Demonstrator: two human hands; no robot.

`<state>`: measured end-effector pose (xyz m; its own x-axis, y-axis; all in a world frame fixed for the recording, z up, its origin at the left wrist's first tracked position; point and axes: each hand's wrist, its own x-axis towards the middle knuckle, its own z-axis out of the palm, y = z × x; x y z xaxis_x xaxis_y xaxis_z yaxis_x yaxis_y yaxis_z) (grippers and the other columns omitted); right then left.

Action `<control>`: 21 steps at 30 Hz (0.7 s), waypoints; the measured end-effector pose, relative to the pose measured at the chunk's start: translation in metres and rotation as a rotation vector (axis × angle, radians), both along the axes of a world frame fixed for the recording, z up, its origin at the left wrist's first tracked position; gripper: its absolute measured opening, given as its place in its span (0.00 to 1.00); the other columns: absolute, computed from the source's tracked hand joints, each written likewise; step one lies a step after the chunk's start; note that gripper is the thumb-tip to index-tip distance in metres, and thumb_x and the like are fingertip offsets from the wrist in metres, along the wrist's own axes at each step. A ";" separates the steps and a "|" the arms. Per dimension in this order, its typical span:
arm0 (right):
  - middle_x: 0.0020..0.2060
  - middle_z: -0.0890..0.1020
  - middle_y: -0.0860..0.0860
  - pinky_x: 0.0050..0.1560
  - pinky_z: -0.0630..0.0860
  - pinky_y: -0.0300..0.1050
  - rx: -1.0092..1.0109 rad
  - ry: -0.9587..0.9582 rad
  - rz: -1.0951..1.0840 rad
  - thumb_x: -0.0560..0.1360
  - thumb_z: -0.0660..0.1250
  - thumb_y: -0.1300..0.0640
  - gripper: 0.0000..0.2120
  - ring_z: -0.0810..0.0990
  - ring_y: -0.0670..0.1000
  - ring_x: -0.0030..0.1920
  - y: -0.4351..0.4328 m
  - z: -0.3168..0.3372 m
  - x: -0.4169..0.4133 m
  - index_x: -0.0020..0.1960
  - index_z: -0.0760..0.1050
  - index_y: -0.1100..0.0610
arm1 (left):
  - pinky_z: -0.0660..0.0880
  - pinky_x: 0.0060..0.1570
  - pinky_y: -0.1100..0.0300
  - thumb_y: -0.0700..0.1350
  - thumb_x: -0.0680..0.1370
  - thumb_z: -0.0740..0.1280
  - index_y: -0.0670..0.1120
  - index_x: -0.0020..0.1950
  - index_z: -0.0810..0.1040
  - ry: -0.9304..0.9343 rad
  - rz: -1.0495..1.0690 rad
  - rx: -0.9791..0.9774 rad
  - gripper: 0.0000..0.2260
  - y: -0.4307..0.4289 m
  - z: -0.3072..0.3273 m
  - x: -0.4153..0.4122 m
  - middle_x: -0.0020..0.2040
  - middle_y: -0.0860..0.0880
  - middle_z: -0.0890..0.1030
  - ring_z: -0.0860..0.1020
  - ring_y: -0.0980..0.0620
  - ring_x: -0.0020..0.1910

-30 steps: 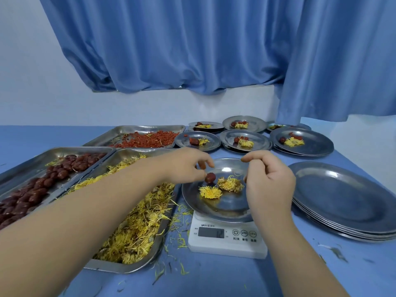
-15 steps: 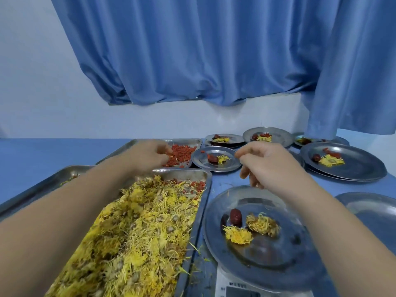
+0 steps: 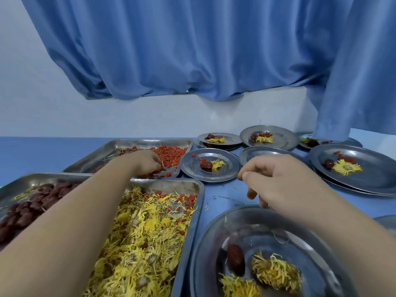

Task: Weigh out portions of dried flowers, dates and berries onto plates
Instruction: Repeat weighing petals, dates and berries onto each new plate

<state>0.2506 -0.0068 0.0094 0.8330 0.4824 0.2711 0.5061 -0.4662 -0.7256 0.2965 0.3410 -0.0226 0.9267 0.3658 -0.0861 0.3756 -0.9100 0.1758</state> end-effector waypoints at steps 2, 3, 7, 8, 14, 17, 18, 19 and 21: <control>0.32 0.82 0.42 0.31 0.76 0.43 -0.009 -0.003 0.025 0.74 0.63 0.54 0.10 0.75 0.43 0.26 0.001 0.001 -0.001 0.37 0.79 0.45 | 0.66 0.65 0.52 0.47 0.82 0.58 0.45 0.67 0.75 0.084 0.035 0.039 0.16 -0.001 -0.006 0.009 0.68 0.45 0.74 0.73 0.46 0.64; 0.32 0.82 0.43 0.32 0.77 0.44 -0.016 -0.010 0.036 0.74 0.63 0.54 0.10 0.75 0.44 0.26 0.001 0.001 -0.001 0.38 0.79 0.46 | 0.66 0.65 0.51 0.47 0.83 0.57 0.44 0.67 0.76 0.129 0.052 0.069 0.16 0.000 -0.009 0.012 0.68 0.44 0.74 0.73 0.47 0.62; 0.33 0.82 0.46 0.35 0.78 0.48 -0.027 -0.057 0.050 0.74 0.62 0.55 0.09 0.78 0.50 0.30 0.002 0.000 -0.002 0.39 0.79 0.50 | 0.71 0.56 0.52 0.43 0.82 0.57 0.41 0.60 0.79 0.197 0.079 0.110 0.14 -0.004 -0.013 0.021 0.59 0.43 0.79 0.75 0.48 0.51; 0.33 0.82 0.47 0.35 0.78 0.48 -0.027 -0.064 0.052 0.74 0.62 0.55 0.09 0.78 0.50 0.31 0.002 0.000 -0.002 0.39 0.79 0.50 | 0.72 0.50 0.54 0.42 0.81 0.57 0.40 0.58 0.80 0.180 0.074 0.081 0.14 -0.006 -0.012 0.024 0.54 0.43 0.81 0.75 0.48 0.46; 0.33 0.82 0.47 0.30 0.74 0.41 0.023 -0.066 0.067 0.74 0.62 0.55 0.09 0.77 0.48 0.31 0.002 -0.001 -0.004 0.39 0.79 0.49 | 0.80 0.37 0.53 0.35 0.79 0.64 0.45 0.53 0.77 0.023 0.126 -0.313 0.07 -0.010 0.011 0.029 0.54 0.43 0.78 0.79 0.45 0.46; 0.33 0.82 0.48 0.30 0.73 0.41 0.041 -0.067 0.070 0.74 0.62 0.56 0.08 0.76 0.48 0.28 0.001 0.001 -0.003 0.39 0.79 0.50 | 0.80 0.51 0.46 0.34 0.78 0.64 0.48 0.67 0.75 0.138 0.057 -0.196 0.19 -0.019 0.011 0.026 0.63 0.42 0.76 0.79 0.39 0.55; 0.33 0.82 0.48 0.29 0.73 0.40 0.049 -0.063 0.072 0.73 0.62 0.56 0.09 0.74 0.46 0.26 0.001 0.002 -0.003 0.39 0.79 0.50 | 0.76 0.58 0.45 0.34 0.78 0.63 0.51 0.72 0.71 0.205 0.040 -0.134 0.24 -0.025 0.010 0.024 0.68 0.43 0.74 0.77 0.38 0.61; 0.32 0.82 0.48 0.28 0.73 0.38 0.057 -0.056 0.072 0.73 0.62 0.56 0.09 0.73 0.44 0.24 0.000 0.003 -0.002 0.38 0.79 0.51 | 0.72 0.63 0.45 0.34 0.78 0.61 0.54 0.74 0.68 0.261 0.025 -0.087 0.26 -0.031 0.009 0.023 0.70 0.45 0.72 0.74 0.39 0.66; 0.31 0.82 0.48 0.27 0.72 0.37 0.062 -0.052 0.065 0.73 0.62 0.56 0.09 0.73 0.41 0.24 -0.001 0.004 -0.002 0.37 0.79 0.52 | 0.76 0.56 0.52 0.33 0.78 0.58 0.55 0.74 0.68 0.320 -0.005 -0.025 0.28 -0.041 0.009 0.021 0.64 0.49 0.76 0.78 0.46 0.59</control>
<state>0.2488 -0.0078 0.0135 0.7842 0.5160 0.3445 0.5720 -0.3859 -0.7238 0.3175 0.2997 -0.0135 0.8529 0.3560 -0.3819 0.4113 -0.9087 0.0715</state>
